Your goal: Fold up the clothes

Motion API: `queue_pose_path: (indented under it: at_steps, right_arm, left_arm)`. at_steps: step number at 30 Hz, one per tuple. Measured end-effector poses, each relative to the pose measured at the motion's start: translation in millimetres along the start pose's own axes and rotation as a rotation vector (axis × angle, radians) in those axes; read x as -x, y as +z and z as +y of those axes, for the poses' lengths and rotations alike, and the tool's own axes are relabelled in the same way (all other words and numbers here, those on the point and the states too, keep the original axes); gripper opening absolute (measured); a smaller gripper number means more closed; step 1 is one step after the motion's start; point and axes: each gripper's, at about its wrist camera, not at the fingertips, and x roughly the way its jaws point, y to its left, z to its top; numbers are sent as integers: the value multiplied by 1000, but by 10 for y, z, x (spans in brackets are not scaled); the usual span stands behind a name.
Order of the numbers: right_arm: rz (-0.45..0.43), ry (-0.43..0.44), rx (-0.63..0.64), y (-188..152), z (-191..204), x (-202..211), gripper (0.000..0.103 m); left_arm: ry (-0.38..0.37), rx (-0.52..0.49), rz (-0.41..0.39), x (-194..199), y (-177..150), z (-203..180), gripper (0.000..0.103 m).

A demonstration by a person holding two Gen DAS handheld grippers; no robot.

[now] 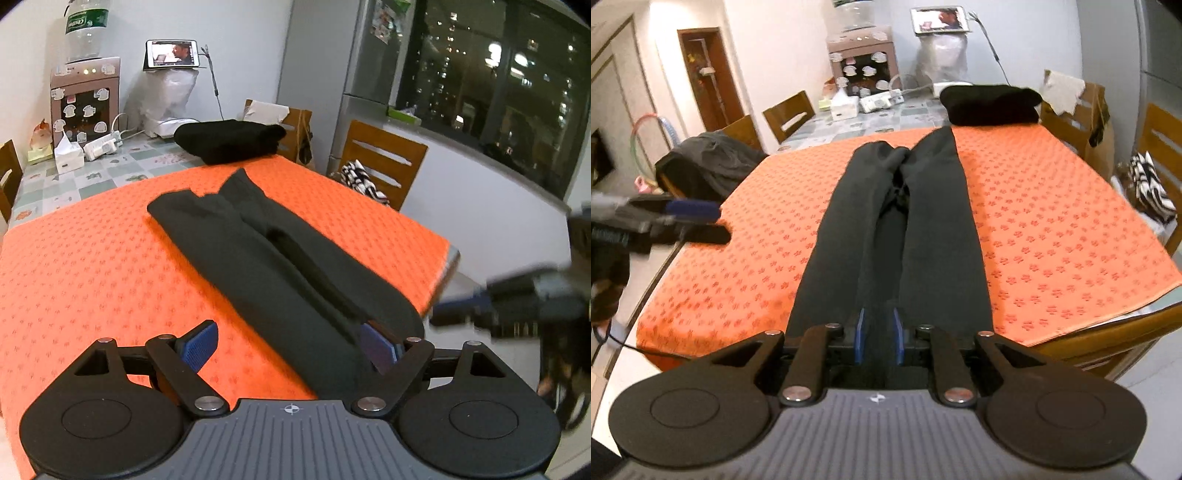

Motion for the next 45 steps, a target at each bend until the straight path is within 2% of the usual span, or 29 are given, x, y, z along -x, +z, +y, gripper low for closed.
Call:
queue_pose_path:
  at_steps: [6, 12, 21, 28, 32, 38, 41, 42, 45]
  right_arm:
    - [-4, 60, 12, -76, -76, 294, 25]
    - [25, 120, 42, -114, -244, 422, 28]
    - [26, 169, 116, -40, -560, 510, 28]
    - [27, 205, 172, 18, -806, 577, 28]
    - [32, 210, 184, 18, -853, 583, 28]
    - [60, 222, 196, -31, -850, 534, 28]
    - [84, 229, 204, -79, -806, 490, 28]
    - [91, 229, 210, -94, -789, 478, 28]
    - [111, 228, 229, -136, -743, 455, 28]
  left_arm:
    - [61, 7, 19, 108, -398, -279, 85]
    - [122, 33, 46, 30, -689, -544, 85]
    - [196, 14, 103, -201, -983, -862, 76]
    - [253, 32, 112, -298, -1063, -933, 74]
    - [278, -3, 134, -353, -1141, -942, 71]
    - [288, -42, 153, -399, -1209, -869, 67]
    - [257, -43, 153, -467, -1186, -810, 59]
    - [241, -28, 141, -479, -1160, -793, 55]
    - [198, 31, 88, -478, -1064, -750, 53]
